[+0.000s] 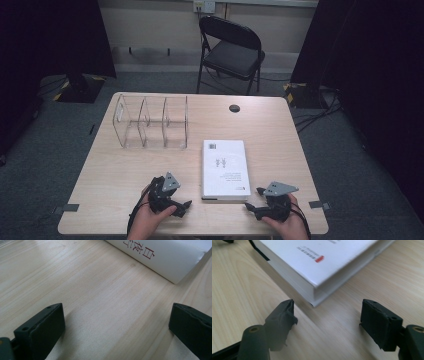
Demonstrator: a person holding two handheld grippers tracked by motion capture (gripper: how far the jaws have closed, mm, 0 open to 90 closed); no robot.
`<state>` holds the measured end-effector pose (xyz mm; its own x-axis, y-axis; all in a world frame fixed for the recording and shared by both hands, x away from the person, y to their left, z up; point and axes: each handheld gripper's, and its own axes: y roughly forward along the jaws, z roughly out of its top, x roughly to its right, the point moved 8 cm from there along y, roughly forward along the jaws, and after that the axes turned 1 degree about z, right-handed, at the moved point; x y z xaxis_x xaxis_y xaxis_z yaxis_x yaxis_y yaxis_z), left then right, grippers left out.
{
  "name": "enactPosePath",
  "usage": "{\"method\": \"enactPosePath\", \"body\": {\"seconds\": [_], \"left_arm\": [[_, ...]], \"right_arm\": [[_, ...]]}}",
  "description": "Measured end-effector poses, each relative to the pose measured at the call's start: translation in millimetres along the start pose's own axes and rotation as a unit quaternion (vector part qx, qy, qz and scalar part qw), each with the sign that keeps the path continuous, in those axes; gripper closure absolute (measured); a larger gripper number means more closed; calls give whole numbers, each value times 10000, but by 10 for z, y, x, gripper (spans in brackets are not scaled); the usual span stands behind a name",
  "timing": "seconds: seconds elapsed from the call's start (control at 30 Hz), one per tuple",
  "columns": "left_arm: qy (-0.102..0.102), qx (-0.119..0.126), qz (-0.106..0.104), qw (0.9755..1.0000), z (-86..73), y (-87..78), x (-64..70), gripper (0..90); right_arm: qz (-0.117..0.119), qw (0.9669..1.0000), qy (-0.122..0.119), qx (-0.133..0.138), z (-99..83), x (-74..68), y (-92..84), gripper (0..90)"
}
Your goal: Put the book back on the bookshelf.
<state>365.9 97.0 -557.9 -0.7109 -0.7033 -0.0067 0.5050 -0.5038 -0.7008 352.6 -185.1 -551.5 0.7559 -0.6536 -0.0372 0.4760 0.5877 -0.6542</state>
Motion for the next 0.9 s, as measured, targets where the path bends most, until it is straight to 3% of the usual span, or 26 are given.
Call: {"method": "enactPosePath", "body": {"seconds": [0.07, 0.17, 0.33, 0.43, 0.6, 0.73, 0.9], "left_arm": [[18, -13, 0, 10000, -3, -3, -2, 0], [16, -24, 28, 10000, -7, -6, -3, 0], [2, -17, 34, 10000, -7, -6, -2, 0], [2, -15, 33, 10000, -7, -6, -2, 0], [-7, -12, 38, 10000, -7, -6, -1, 0], [-11, -10, 40, 10000, -7, -6, -1, 0], [-6, -16, 39, 10000, -7, -6, -2, 0]], "right_arm": [[111, 9998, -169, -27, 48, -94, 57, 314], [180, 9997, -166, 22, 94, -142, 86, 355], [146, 9997, -52, 179, 146, -118, 110, 431], [108, 9998, -45, 130, 140, -106, 136, 441], [51, 9998, -183, 76, 146, -110, 150, 500], [128, 9996, 132, 208, 162, -84, 124, 533], [52, 9999, 33, 157, 173, -90, 121, 535]]}}
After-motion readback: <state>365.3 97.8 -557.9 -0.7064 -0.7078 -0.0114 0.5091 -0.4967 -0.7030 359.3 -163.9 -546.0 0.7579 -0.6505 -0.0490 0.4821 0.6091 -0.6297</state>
